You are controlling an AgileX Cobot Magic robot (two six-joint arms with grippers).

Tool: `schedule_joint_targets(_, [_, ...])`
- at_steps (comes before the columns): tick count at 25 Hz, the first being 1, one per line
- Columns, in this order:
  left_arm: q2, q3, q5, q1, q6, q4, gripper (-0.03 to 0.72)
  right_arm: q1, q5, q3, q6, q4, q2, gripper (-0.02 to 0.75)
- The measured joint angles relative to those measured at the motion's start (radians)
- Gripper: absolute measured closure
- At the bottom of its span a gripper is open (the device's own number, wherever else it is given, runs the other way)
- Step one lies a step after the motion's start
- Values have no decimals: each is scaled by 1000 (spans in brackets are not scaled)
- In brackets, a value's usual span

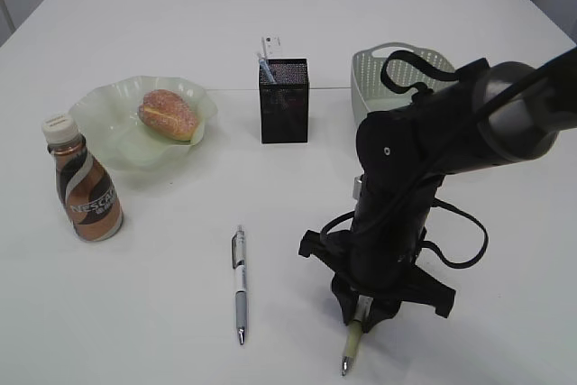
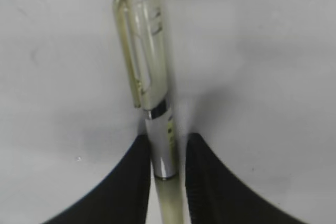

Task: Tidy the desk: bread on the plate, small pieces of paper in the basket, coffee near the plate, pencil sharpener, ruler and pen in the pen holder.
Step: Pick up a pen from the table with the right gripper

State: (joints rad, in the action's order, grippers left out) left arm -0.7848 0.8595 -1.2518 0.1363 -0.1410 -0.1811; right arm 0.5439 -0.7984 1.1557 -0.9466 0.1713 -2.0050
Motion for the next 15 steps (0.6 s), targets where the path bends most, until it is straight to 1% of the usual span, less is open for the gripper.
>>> schedule_joint_targets(3, [0,0,0,0,0,0,306,0,0,0,42,0,0,652])
schedule_joint_targets(4, [0,0,0,0,0,-2,307,0,0,0,51,-2,0,668])
schedule_joint_targets(9, [0,0,0,0,0,-10,307,0,-2,0,86,-26,0,680])
schedule_joint_targets(12, [0,0,0,0,0,-13,310,2,-4,2,227,-33,0,680])
schedule_joint_targets(15, [0,0,0,0,0,-13,326,2,-44,20,377,-41,0,680])
